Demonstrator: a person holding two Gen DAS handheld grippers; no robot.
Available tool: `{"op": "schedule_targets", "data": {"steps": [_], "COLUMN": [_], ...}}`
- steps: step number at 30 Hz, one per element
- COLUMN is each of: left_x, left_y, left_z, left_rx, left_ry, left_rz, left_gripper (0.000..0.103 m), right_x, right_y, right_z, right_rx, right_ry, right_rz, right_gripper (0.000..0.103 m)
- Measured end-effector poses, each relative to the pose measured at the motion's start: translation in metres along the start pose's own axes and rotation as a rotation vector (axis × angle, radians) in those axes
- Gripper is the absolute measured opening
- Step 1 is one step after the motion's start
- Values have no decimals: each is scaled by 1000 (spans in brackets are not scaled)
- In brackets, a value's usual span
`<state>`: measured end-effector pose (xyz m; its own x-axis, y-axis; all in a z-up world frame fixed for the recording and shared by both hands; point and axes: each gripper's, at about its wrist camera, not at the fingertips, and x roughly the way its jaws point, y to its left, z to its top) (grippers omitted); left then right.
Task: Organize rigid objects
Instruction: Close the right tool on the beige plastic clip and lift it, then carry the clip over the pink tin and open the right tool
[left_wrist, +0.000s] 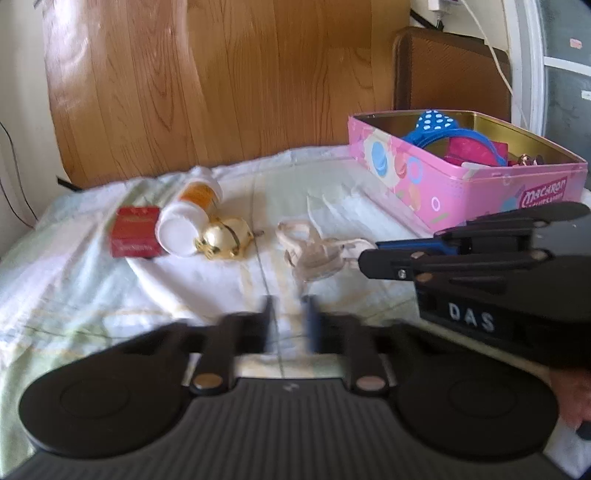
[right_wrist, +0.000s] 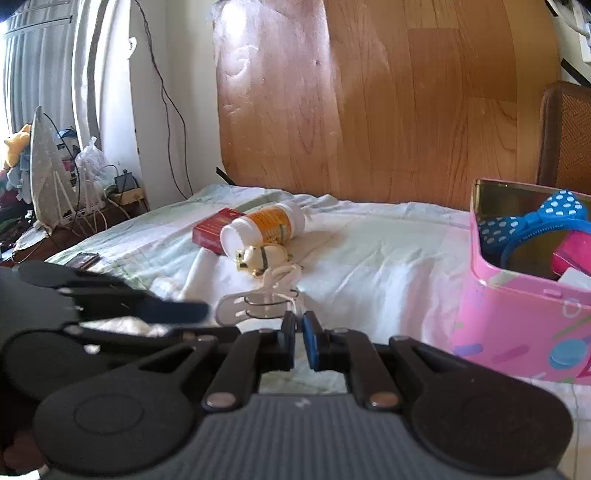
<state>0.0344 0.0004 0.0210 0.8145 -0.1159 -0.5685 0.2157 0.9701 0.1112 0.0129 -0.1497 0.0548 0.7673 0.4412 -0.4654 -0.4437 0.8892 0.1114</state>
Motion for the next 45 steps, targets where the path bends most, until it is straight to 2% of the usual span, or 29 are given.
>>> {"op": "schedule_targets", "data": {"steps": [4,5,7,8,9,11,12,18,26,28,30,31,34,37,41,45], "left_x": [-6,-7,-7,-8,-9,-13,-15,-13,-9,-5,2,4,1,-14,-35,-27], "left_y": [0,-2,-4,-4,-4,-1,1,8,14,14,12,11,9,2,-15,-38], "left_z": [4,4,4,3,3,2,3,6,10,13,14,14,13,20,35,59], "left_rx": [-24,-12,-7,-9,-8,-11,-24,-76,-81,-77,-64,-60,-75,-36,42,94], "left_ry": [-22,-20,-7,-2,0,-10,-11,7,-12,-7,4,6,-25,-98,-234,-271], "left_rz": [-12,-8,-4,4,22,31,24,-15,-37,-52,-71,-88,-83,-78,-79,-150], "left_gripper": [2,5,15,32,42,50,51,51,47,37,15,11,9,7,7,7], "right_x": [-8,-8,-7,-6,-6,-5,-4,-4,-6,-7,-7,-6,-7,-16,-44,-61], "right_y": [8,9,9,8,7,5,5,6,2,1,0,0,-1,0,10,-5], "right_z": [-1,-1,-1,0,0,0,0,-1,-2,-2,-2,-2,-2,-3,-6,-7], "right_rx": [-44,-48,-44,-42,-38,-28,-26,-31,-9,-1,0,1,7,3,-82,-63], "right_ry": [-45,-49,-43,-37,-34,-28,-24,-22,-29,-27,-27,-25,-28,-85,-285,-380], "right_rz": [-25,-33,-31,-36,-39,-45,-44,-46,0,8,7,11,7,-17,-131,-256], "right_gripper": [7,7,7,7,7,7,7,7,7,7,7,7,7,7,7,7]}}
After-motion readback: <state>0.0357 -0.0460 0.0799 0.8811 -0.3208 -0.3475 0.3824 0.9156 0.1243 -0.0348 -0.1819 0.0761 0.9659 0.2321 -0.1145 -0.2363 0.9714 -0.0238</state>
